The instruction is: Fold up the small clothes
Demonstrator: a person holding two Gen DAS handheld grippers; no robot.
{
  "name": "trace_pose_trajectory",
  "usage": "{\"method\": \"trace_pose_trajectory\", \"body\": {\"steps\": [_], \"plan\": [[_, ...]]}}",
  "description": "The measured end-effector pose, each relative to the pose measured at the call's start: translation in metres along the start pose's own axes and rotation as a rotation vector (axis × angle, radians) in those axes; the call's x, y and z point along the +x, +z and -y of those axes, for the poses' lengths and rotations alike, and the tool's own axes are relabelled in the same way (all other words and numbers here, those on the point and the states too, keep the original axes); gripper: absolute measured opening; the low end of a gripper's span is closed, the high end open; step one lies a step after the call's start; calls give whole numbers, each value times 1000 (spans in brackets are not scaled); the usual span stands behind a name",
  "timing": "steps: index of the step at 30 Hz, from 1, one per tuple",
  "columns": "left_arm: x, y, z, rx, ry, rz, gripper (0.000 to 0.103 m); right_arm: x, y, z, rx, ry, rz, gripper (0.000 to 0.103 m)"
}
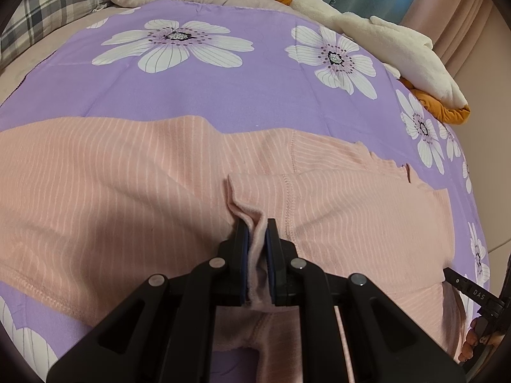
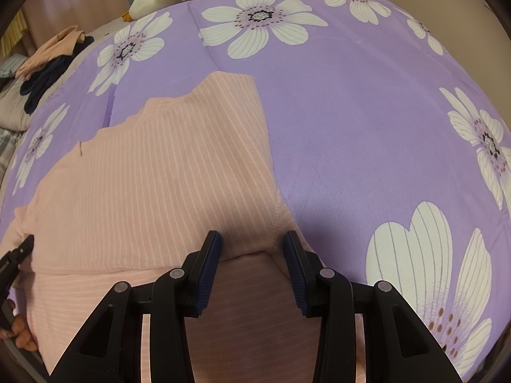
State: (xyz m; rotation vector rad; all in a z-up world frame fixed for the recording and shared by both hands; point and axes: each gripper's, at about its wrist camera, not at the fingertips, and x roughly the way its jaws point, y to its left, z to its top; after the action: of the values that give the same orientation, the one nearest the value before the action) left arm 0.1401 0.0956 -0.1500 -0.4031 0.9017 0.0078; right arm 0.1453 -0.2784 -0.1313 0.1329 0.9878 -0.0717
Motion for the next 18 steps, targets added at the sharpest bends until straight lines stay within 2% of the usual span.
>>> {"method": "trace_pose_trajectory", "body": {"steps": [18], "plan": [[-1,0,0,-7,-5,-6,13,0,-2,1,2,6,12,40]]}}
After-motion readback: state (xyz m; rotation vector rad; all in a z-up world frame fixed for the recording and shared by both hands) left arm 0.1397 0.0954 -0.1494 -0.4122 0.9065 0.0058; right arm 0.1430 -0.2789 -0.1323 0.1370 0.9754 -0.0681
